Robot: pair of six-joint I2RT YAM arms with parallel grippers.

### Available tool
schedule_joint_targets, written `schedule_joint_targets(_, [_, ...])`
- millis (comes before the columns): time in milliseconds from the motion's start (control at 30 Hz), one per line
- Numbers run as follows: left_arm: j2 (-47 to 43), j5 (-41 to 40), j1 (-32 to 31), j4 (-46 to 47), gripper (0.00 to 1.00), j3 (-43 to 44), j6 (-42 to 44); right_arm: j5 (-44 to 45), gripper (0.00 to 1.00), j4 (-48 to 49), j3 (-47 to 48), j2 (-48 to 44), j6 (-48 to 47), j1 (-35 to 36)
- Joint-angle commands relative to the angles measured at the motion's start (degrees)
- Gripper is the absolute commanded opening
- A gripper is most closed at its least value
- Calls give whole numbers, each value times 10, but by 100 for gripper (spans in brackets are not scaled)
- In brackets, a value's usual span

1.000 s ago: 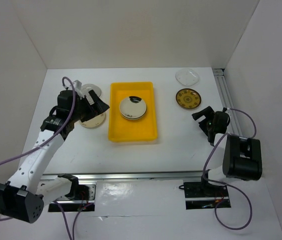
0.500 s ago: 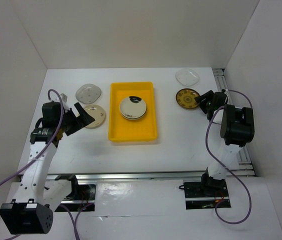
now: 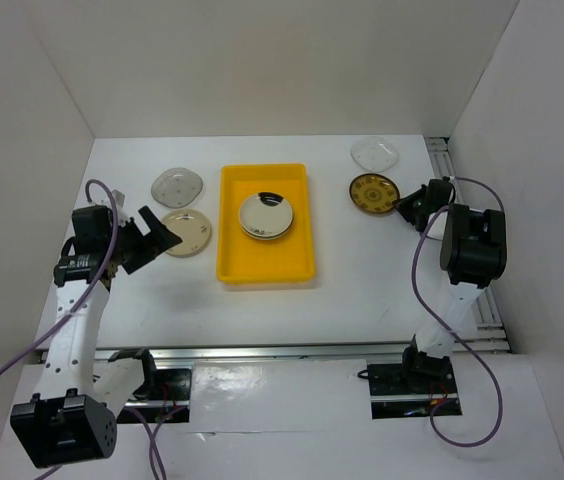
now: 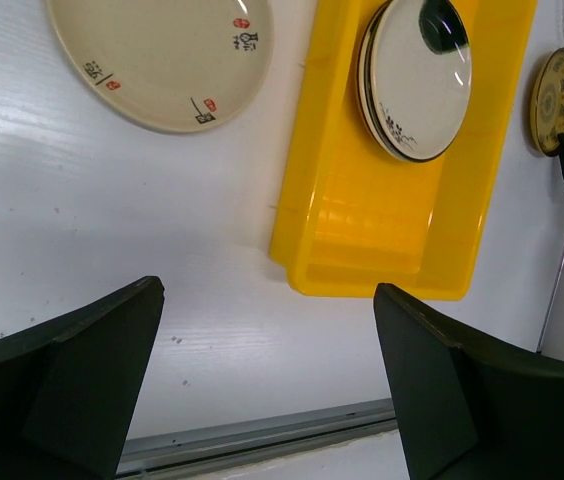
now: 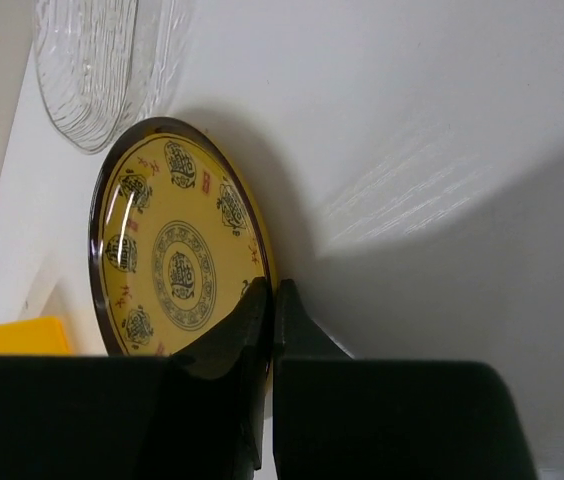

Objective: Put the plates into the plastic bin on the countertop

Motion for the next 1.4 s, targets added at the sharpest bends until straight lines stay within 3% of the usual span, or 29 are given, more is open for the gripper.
schedule_joint_targets(0, [2, 26, 19, 9, 100, -6, 16, 19, 0, -134, -9, 16, -20, 11])
schedule_joint_targets(167, [8, 1, 24, 9, 100, -6, 9, 43, 0, -109, -39, -89, 10, 34])
schedule_joint_targets(333, [-4, -19, 30, 4, 100, -11, -1, 143, 0, -66, -85, -254, 21, 106])
schedule_joint_targets(500, [-4, -19, 30, 4, 100, -11, -1, 195, 0, -32, -111, -323, -4, 184])
schedule_joint_targets(733, [-4, -19, 30, 4, 100, -11, -1, 90, 0, -56, -28, -261, -84, 303])
schedule_joint_targets(933, [2, -24, 30, -1, 100, -11, -1, 64, 0, -96, 53, -170, -116, 362])
schedule_joint_targets(1367, [13, -24, 30, -1, 100, -11, -1, 88, 0, -134, 136, -67, -141, 393])
